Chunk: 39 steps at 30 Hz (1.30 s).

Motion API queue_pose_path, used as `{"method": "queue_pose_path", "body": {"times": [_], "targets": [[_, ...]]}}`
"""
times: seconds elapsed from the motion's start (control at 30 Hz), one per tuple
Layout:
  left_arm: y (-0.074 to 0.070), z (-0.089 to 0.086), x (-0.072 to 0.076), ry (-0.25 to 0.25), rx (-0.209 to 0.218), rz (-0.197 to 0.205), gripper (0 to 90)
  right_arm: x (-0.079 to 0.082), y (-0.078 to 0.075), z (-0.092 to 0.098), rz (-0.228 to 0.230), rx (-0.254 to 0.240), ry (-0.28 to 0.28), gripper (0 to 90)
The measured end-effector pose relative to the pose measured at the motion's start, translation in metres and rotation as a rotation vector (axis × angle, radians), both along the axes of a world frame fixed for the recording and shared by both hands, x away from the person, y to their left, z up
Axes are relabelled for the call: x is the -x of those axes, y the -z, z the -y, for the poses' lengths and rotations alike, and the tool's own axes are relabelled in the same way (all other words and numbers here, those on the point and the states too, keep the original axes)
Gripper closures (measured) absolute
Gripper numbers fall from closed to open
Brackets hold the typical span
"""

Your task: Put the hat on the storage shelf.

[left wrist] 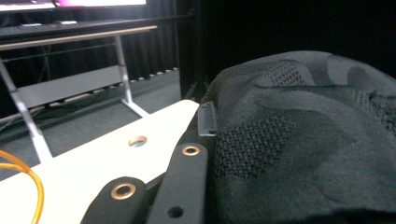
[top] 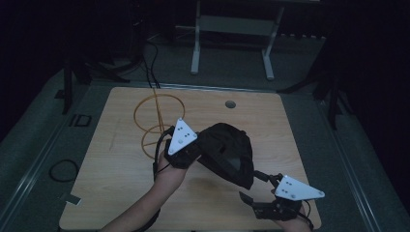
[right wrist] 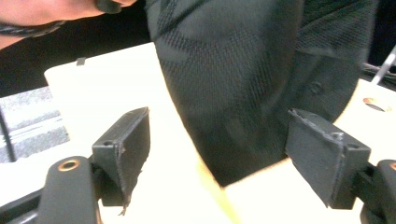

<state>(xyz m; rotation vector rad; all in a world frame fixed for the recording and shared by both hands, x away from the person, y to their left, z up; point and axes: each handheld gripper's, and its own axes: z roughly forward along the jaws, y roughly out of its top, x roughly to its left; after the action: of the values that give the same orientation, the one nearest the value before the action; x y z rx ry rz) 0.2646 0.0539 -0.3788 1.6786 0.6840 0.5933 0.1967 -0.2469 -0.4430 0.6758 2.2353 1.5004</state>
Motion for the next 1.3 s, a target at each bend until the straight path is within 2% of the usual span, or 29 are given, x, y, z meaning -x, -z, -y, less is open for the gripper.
{"method": "queue_pose_path", "body": {"times": [0.07,0.13,0.17,0.27,0.3,0.37,0.4,0.43,0.5,0.53,0.67,0.77,0.9,1.17,1.3], "targets": [[0.001,-0.003,0.000,0.031,0.001,-0.003,89.0,0.007,-0.003,0.009,0.006,-0.017,-0.017,29.1],[0.002,-0.004,0.001,0.035,-0.003,-0.002,89.0,0.013,-0.007,0.017,0.020,-0.028,-0.032,32.2],[0.002,-0.007,0.005,0.058,-0.029,0.012,89.0,0.016,-0.011,0.023,0.028,-0.045,-0.046,33.7],[0.002,-0.012,0.009,0.137,-0.044,0.027,89.0,0.020,-0.023,0.037,0.055,-0.079,-0.061,36.4],[0.002,-0.014,0.009,0.182,-0.050,0.027,89.0,0.021,-0.027,0.039,0.077,-0.074,-0.055,38.2],[0.001,-0.017,0.009,0.223,-0.056,0.035,89.0,0.021,-0.034,0.040,0.112,-0.052,-0.049,39.0],[0.000,-0.019,0.009,0.275,-0.048,0.029,89.0,0.020,-0.037,0.039,0.127,-0.042,-0.053,41.9],[0.000,-0.021,0.009,0.320,-0.044,0.050,89.0,0.020,-0.040,0.037,0.142,-0.027,-0.060,42.2],[-0.001,-0.025,0.008,0.408,-0.047,0.047,88.9,0.019,-0.046,0.030,0.171,-0.004,-0.081,44.5],[-0.001,-0.026,0.010,0.444,-0.041,0.062,88.9,0.020,-0.048,0.026,0.188,0.005,-0.094,45.4],[-0.003,-0.026,0.013,0.523,-0.056,0.051,88.9,0.021,-0.056,0.009,0.245,0.038,-0.173,48.2],[-0.002,-0.026,0.013,0.561,-0.049,0.042,88.9,0.023,-0.060,-0.002,0.278,0.046,-0.222,50.6],[-0.001,-0.025,0.013,0.570,-0.035,0.028,88.9,0.021,-0.060,-0.013,0.293,0.066,-0.268,52.9],[0.000,-0.025,0.006,0.556,-0.020,0.018,88.9,0.014,-0.056,-0.019,0.317,0.085,-0.268,62.6],[0.001,-0.023,0.002,0.551,-0.027,0.006,88.9,0.010,-0.053,-0.021,0.319,0.113,-0.248,73.9]]}}
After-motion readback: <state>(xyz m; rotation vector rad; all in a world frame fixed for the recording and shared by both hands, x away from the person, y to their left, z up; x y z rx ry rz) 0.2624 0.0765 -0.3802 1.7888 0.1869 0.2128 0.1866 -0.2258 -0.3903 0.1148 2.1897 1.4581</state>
